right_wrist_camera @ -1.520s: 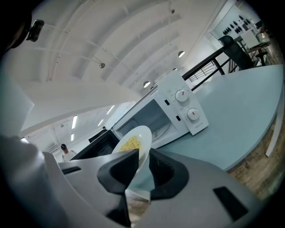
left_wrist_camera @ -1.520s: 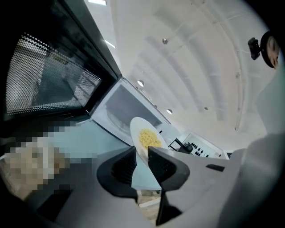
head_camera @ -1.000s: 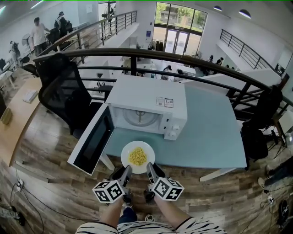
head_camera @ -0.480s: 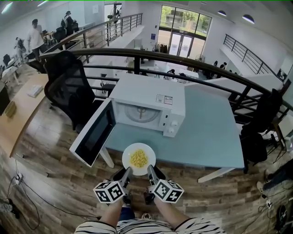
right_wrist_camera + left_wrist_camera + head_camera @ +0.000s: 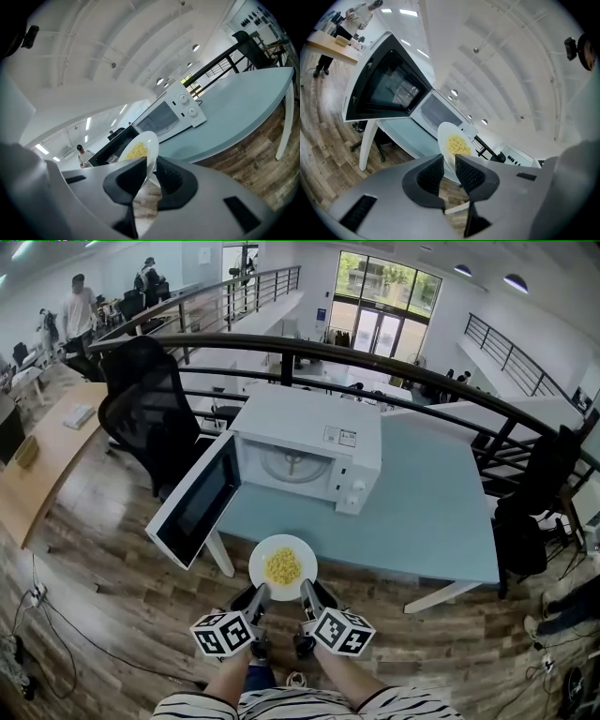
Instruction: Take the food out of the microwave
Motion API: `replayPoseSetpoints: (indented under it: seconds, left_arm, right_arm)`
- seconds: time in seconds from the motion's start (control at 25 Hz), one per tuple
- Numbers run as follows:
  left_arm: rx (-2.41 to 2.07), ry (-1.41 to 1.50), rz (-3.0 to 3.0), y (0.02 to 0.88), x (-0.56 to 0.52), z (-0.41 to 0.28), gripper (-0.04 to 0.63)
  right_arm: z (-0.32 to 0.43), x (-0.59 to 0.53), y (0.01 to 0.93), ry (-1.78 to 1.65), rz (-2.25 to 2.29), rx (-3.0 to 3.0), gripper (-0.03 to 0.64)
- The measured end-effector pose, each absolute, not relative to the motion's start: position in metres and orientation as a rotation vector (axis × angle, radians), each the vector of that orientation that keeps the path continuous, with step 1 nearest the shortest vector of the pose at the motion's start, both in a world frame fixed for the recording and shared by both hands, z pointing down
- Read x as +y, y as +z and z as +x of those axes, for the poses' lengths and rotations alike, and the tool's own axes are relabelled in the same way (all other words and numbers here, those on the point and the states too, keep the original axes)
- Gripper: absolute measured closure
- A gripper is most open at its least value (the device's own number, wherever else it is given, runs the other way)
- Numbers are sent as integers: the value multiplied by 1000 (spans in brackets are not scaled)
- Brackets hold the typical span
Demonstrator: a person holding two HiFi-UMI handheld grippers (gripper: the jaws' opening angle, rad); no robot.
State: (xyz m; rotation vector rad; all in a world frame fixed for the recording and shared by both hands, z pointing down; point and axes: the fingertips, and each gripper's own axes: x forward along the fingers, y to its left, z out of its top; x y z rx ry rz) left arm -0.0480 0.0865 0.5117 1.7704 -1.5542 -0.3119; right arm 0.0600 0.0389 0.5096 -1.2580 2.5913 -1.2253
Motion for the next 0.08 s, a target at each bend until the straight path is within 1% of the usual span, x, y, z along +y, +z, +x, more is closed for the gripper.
replayPoseSetpoints:
  seconds: [0.08]
  left_arm:
    - [-1556,-313,1761,514,91,-48,505]
  right_arm:
    - [60,43,512,-1234,-1256,2594,541]
